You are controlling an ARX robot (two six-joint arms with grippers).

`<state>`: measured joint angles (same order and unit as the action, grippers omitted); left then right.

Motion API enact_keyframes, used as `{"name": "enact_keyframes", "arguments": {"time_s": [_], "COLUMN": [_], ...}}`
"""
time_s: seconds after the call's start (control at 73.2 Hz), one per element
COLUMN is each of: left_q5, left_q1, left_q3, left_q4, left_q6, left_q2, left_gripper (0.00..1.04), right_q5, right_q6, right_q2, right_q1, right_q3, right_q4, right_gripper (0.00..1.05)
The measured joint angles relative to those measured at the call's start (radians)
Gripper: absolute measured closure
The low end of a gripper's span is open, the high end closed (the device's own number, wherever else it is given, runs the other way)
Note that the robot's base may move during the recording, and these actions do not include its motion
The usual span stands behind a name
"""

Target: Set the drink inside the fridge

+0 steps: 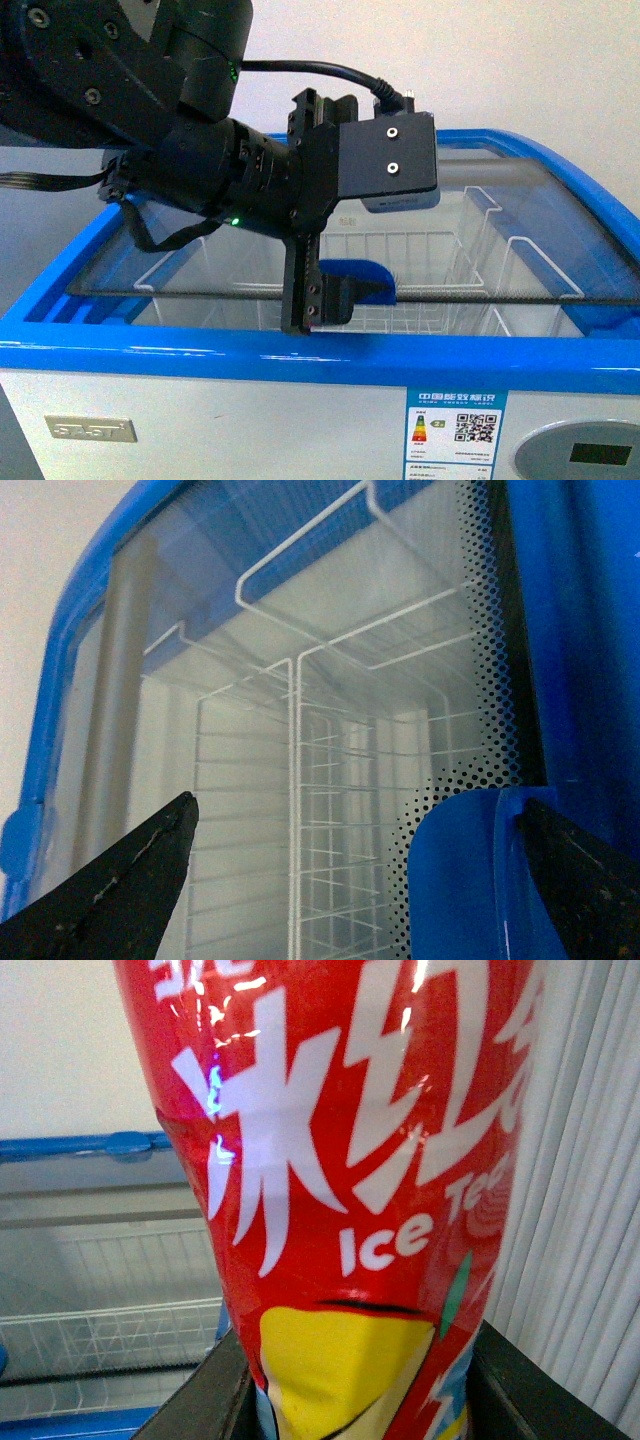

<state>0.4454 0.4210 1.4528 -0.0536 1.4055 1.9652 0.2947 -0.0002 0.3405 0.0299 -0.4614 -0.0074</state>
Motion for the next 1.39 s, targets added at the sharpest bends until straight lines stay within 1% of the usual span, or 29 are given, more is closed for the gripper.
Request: {"name": "enact_keyframes", "arguments": {"time_s": [0.273,0.355,0.369,0.465,0.574,0.601,0.628,0.642,0.683,0.697,0.779,0.888,0.956,0.984,1.011,1.038,1.052,1.079,1.093,1.107,1.134,1.148,1.189,1.243,1.257,1.298,1.339,1.38,1.394], "left_q5": [-0.129,-0.205,-0.237,-0.306,-0.360,-0.370,-0.373,-0.371,-0.365,-0.363,-0.343,-0.277,-0.238,-0.216,-0.203,-0.275,-0.356,-0.437,-0.504,-0.517,-0.605,-0.622,-0.640,-0.632,-0.618,-0.578,-0.491,-0.465,-0.465], "left_q1": [-0.004,-0.005,-0.005,-0.014,-0.015,-0.015,-0.015,-0.015,-0.016,-0.017,-0.021,-0.045,-0.070,-0.089,-0.098,-0.100,-0.101,-0.102,-0.108,-0.111,-0.127,-0.134,-0.169,-0.212,-0.236,-0.273,-0.346,-0.388,-0.401], "left_q3": [0.286,0.402,0.422,0.452,0.408,0.378,0.356,0.331,0.290,0.260,0.150,-0.054,-0.171,-0.248,-0.287,-0.357,-0.412,-0.465,-0.523,-0.552,-0.636,-0.663,-0.771,-0.875,-0.926,-0.998,-1.108,-1.188,-1.222], "left_q4": [-0.152,-0.260,-0.291,-0.402,-0.377,-0.347,-0.324,-0.300,-0.266,-0.248,-0.183,-0.155,-0.153,-0.145,-0.137,-0.169,-0.219,-0.269,-0.317,-0.337,-0.375,-0.379,-0.377,-0.351,-0.332,-0.300,-0.241,-0.204,-0.196], "left_q6": [0.049,0.042,0.035,-0.054,-0.228,-0.310,-0.349,-0.416,-0.486,-0.558,-0.752,-1.049,-1.162,-1.238,-1.258,-1.296,-1.310,-1.328,-1.338,-1.344,-1.356,-1.360,-1.374,-1.381,-1.386,-1.391,-1.394,-1.396,-1.397], "left_q2": [0.201,0.269,0.278,0.275,0.215,0.187,0.166,0.144,0.106,0.081,-0.021,-0.210,-0.322,-0.399,-0.437,-0.496,-0.536,-0.575,-0.620,-0.642,-0.718,-0.743,-0.857,-0.975,-1.035,-1.124,-1.269,-1.376,-1.422], "left_gripper": [0.08,0.08,0.08,0.08,0.08,0.08,0.08,0.08,0.08,0.08,0.08,0.08,0.08,0.08,0.08,0.11,0.15,0.18,0.22,0.24,0.29,0.31,0.38,0.45,0.48,0.54,0.63,0.70,0.73], "right_q5": [0.000,0.000,0.000,0.001,0.000,-0.003,-0.004,-0.005,-0.003,-0.003,0.000,0.000,0.000,0.000,0.000,0.000,0.000,0.000,0.000,0.000,-0.005,-0.005,-0.004,0.003,0.005,0.009,0.004,-0.088,-0.156], "right_q6": [0.000,0.000,0.000,0.000,0.000,0.000,0.000,0.000,0.000,0.000,0.000,0.000,0.000,0.000,0.000,0.000,0.000,0.000,0.000,0.000,0.000,0.000,0.000,0.000,0.000,0.000,0.000,-0.029,-0.053], "right_q2": [0.000,0.000,0.000,0.000,0.000,0.000,0.000,0.000,0.000,0.000,0.000,0.000,0.000,0.000,0.000,0.000,0.000,0.000,0.000,0.000,0.000,0.000,0.000,0.000,0.000,0.000,0.000,0.014,0.024], "right_q1": [0.000,0.000,0.000,0.000,0.000,0.000,0.000,0.000,0.000,0.000,0.000,0.000,0.000,0.000,0.000,0.000,0.000,0.000,0.000,0.000,0.000,0.000,0.001,0.001,0.001,0.000,0.000,-0.027,-0.055], "right_q3": [0.000,0.000,0.000,0.000,0.000,0.000,0.000,0.000,0.000,0.000,0.000,0.000,0.000,0.000,0.000,0.000,0.000,0.000,0.000,0.000,0.000,0.000,0.000,0.000,0.000,0.000,0.000,-0.027,-0.056], "right_q4": [0.000,0.000,0.000,0.000,0.000,0.000,0.000,0.000,0.000,0.000,0.000,0.000,0.000,0.000,0.000,0.000,0.000,0.000,0.000,0.000,0.000,0.000,0.000,0.000,0.000,0.000,0.000,-0.076,-0.142], "right_gripper": [0.65,0.65,0.65,0.65,0.65,0.65,0.65,0.65,0.65,0.65,0.65,0.65,0.65,0.65,0.65,0.65,0.65,0.65,0.65,0.65,0.65,0.65,0.65,0.65,0.65,0.65,0.65,0.65,0.65]}}
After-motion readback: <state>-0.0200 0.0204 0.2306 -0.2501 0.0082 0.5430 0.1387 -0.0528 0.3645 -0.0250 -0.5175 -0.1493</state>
